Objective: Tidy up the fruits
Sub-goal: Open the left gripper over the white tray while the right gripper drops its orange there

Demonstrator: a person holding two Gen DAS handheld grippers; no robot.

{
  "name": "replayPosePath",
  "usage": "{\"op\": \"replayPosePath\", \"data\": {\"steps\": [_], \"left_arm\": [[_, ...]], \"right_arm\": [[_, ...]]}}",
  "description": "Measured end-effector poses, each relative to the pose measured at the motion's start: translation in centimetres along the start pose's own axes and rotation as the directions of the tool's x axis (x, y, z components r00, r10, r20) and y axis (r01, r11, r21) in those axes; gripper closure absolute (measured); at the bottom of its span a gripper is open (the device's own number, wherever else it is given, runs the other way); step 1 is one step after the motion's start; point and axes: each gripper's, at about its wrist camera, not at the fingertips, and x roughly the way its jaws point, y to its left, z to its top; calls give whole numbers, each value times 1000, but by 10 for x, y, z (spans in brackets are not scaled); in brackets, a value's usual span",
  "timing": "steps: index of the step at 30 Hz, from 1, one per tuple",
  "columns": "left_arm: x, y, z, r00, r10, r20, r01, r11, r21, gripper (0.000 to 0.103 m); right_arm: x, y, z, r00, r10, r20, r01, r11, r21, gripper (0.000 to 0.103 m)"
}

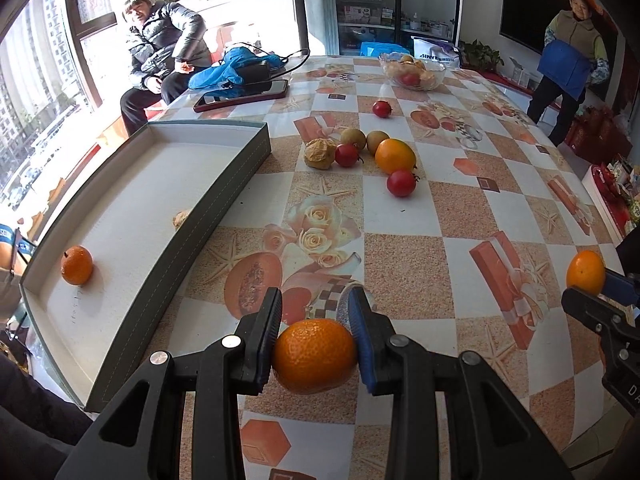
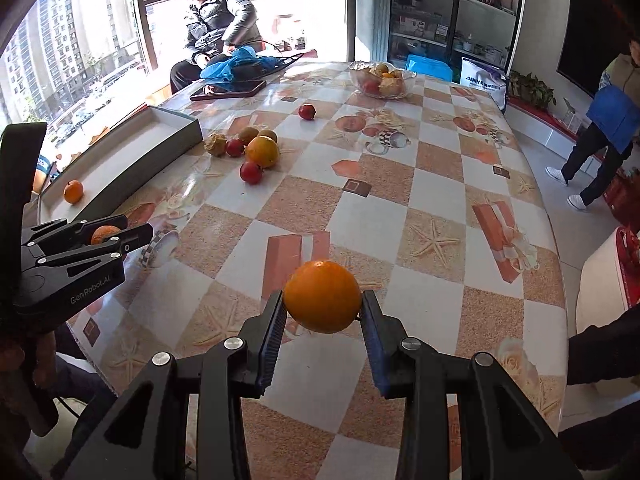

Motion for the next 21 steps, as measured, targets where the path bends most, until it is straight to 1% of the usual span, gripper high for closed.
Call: {"op": "replayPosePath", "data": {"steps": [2, 11, 21], "left_arm": [[-1, 2, 0, 1000, 4, 4, -4, 1000, -1, 66], [1, 3, 1, 1000, 12, 3, -12, 1000, 6, 66], [7, 9, 4, 1000, 16, -17, -16, 1000, 7, 66]], "right_arm": [[2, 3, 2, 1000, 4, -12, -4, 1000, -5, 64], [8, 9, 11, 999, -28, -34, 27, 999, -32, 64], [17, 14, 17, 997, -36, -62, 33, 998, -49, 64]]}}
